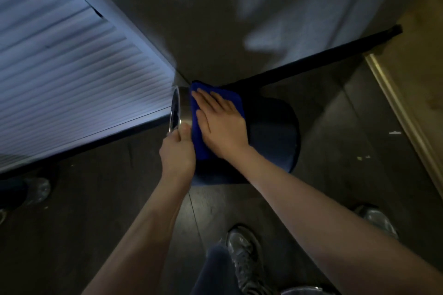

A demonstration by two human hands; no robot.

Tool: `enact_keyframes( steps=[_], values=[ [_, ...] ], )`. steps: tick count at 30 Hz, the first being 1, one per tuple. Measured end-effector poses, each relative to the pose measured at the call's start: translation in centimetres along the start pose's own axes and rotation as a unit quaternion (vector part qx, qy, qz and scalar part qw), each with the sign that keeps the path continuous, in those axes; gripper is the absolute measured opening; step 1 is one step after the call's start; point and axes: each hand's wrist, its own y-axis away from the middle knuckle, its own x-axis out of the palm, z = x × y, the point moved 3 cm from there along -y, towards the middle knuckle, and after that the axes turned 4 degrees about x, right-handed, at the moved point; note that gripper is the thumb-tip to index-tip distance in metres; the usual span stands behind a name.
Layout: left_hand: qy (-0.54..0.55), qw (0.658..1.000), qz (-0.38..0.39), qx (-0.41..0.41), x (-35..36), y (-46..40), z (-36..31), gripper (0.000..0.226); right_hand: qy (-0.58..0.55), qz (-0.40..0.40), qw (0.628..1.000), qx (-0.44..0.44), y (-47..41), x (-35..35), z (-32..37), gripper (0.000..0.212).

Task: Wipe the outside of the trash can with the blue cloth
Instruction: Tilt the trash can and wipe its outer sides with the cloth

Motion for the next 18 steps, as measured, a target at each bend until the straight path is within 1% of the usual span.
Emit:
enact_keyframes(
  steps=[2,4,6,7,8,9,10,12,13,15,17,18],
  values=[
    [-0.019,1.0,0.0,0.012,0.1,0.5,-0.1,0.054,-0.07,0.044,0.996,0.027,-3.2,-0.2,0.7,0.043],
    [-0.026,0.999,-0.001,0.028,0.2,1.0,-0.4,0.056,-0.124,0.112,0.983,0.072,-6.2,-0.4,0.9,0.042],
    [-0.028,0.999,0.005,0.024,0.3,1.5,-0.6,0.054,-0.139,0.173,0.969,0.111,-8.2,-0.7,0.7,0.041],
    [-0.029,0.999,0.011,0.02,0.4,1.6,-0.7,0.053,-0.139,0.183,0.966,0.121,-8.7,-0.9,0.6,0.041],
    [-0.028,0.999,0.017,0.02,0.5,1.7,-0.9,0.053,-0.138,0.177,0.966,0.126,-8.6,-1.1,0.5,0.04],
    [-0.026,0.999,0.025,0.024,0.6,1.8,-1.1,0.056,-0.134,0.154,0.971,0.126,-8.0,-1.3,0.4,0.041],
    [-0.024,0.999,0.031,0.031,0.7,1.9,-1.4,0.061,-0.125,0.113,0.979,0.118,-6.7,-1.6,0.3,0.042],
    [-0.021,0.998,0.041,0.036,1.0,2.0,-1.6,0.073,-0.082,0.009,0.994,0.075,-2.4,-2.1,0.7,0.046],
    [-0.015,0.998,0.046,0.029,1.2,2.0,-1.6,0.076,-0.055,-0.022,0.997,0.056,0.1,-2.0,1.0,0.049],
    [-0.006,0.998,0.051,0.021,1.1,2.2,-1.4,0.074,-0.031,-0.041,0.998,0.039,4.1,-1.6,1.3,0.054],
    [-0.014,0.998,0.041,0.035,1.0,2.3,-1.1,0.07,-0.038,-0.037,0.998,0.032,4.1,-1.5,0.8,0.053],
    [-0.021,0.998,0.034,0.045,0.8,2.4,-0.9,0.068,-0.047,-0.036,0.997,0.045,2.7,-1.7,0.5,0.05]
  ],
)
